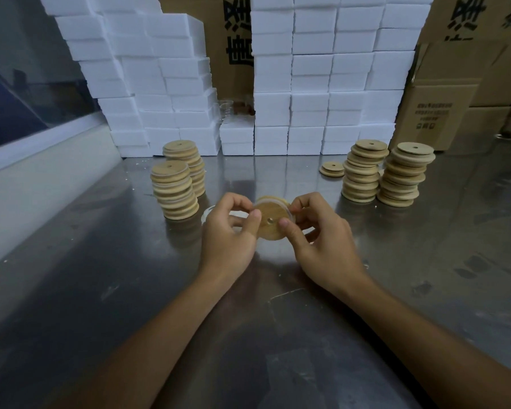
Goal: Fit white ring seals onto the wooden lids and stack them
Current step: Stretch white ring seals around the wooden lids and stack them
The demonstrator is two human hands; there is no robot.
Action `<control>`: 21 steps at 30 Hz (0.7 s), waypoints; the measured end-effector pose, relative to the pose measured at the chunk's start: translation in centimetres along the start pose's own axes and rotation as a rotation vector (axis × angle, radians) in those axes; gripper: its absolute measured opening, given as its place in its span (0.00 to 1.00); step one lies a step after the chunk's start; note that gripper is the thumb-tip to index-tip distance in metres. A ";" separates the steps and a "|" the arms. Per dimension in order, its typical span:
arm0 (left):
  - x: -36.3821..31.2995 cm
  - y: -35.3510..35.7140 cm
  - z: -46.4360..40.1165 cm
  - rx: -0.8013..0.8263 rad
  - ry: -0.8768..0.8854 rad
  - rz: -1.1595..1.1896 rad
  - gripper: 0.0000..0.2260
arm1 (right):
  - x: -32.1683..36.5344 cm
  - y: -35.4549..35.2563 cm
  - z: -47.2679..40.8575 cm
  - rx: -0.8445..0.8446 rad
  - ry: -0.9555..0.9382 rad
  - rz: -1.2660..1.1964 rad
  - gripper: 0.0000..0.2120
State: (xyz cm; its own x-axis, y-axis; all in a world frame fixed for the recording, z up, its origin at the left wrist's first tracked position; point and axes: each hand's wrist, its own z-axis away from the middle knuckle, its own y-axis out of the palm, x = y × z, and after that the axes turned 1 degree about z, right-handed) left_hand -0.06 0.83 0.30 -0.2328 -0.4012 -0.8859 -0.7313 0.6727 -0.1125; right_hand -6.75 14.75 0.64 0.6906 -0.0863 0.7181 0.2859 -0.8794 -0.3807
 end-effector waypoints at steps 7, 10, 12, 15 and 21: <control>-0.4 -0.2 0.2 0.111 0.374 -0.302 0.06 | -0.6 -0.3 -0.2 0.023 -0.051 0.102 0.05; -0.6 -0.3 -0.2 0.056 0.358 -0.319 0.09 | -0.6 -0.6 -0.3 -0.027 -0.057 0.114 0.04; -0.5 -0.4 -0.4 0.052 0.230 -0.277 0.12 | -0.5 -0.5 -0.4 -0.062 -0.063 0.100 0.03; -0.5 -0.6 -0.3 0.042 0.038 -0.202 0.12 | -0.4 -0.3 -0.2 -0.058 -0.047 0.062 0.04; -1.3 -0.6 -0.4 -0.045 -0.270 0.199 0.05 | -0.4 -0.5 -0.2 -0.045 -0.026 0.030 0.05</control>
State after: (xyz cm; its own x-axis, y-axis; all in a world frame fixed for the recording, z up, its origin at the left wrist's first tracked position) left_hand 0.45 0.67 1.75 -0.2003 -0.0813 -0.9764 -0.7175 0.6908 0.0896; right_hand -7.31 15.10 0.66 0.7158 -0.1016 0.6909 0.2350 -0.8966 -0.3753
